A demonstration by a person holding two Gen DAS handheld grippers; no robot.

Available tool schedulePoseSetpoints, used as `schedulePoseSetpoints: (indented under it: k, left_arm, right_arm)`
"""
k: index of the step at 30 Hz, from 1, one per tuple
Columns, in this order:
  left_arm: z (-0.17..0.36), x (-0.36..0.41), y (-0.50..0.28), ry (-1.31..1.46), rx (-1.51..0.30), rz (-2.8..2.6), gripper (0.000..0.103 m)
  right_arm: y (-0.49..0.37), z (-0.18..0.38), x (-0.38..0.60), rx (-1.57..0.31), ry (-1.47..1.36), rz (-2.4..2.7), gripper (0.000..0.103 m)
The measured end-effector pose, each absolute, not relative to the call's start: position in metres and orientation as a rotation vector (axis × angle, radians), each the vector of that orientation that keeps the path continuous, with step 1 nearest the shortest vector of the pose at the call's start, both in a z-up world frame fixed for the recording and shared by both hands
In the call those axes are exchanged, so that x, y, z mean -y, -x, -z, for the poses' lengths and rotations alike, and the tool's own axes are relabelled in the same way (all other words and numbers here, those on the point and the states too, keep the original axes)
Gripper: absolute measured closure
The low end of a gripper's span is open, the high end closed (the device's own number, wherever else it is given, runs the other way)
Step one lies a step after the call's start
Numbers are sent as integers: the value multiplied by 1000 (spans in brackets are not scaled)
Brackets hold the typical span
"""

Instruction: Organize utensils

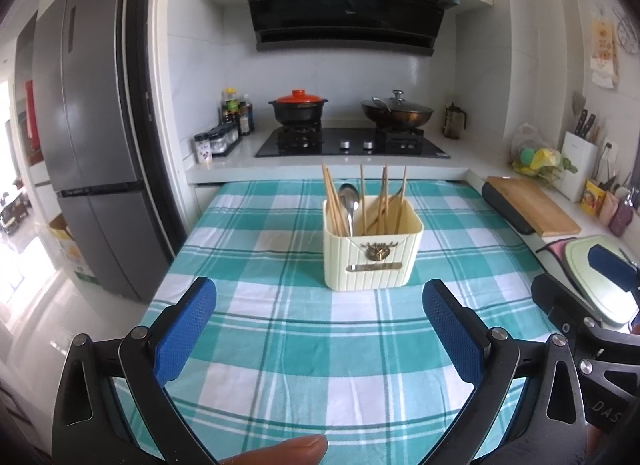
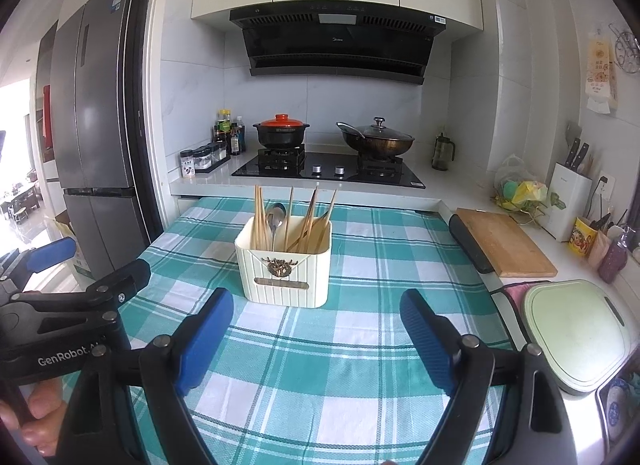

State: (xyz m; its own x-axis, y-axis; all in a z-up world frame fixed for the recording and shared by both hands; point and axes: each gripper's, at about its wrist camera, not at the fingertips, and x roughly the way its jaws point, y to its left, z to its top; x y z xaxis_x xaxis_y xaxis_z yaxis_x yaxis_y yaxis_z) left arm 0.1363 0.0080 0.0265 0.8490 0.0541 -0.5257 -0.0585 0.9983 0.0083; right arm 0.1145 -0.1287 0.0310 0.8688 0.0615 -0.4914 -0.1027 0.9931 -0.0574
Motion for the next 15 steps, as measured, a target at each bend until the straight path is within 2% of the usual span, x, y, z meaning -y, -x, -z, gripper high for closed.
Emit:
schedulePoseSetpoints:
  k: [15]
  left_arm:
    - [-28, -6, -132, 5, -554, -47, 0]
  right_arm:
    - [-108, -36, 131, -484, 92, -51, 16]
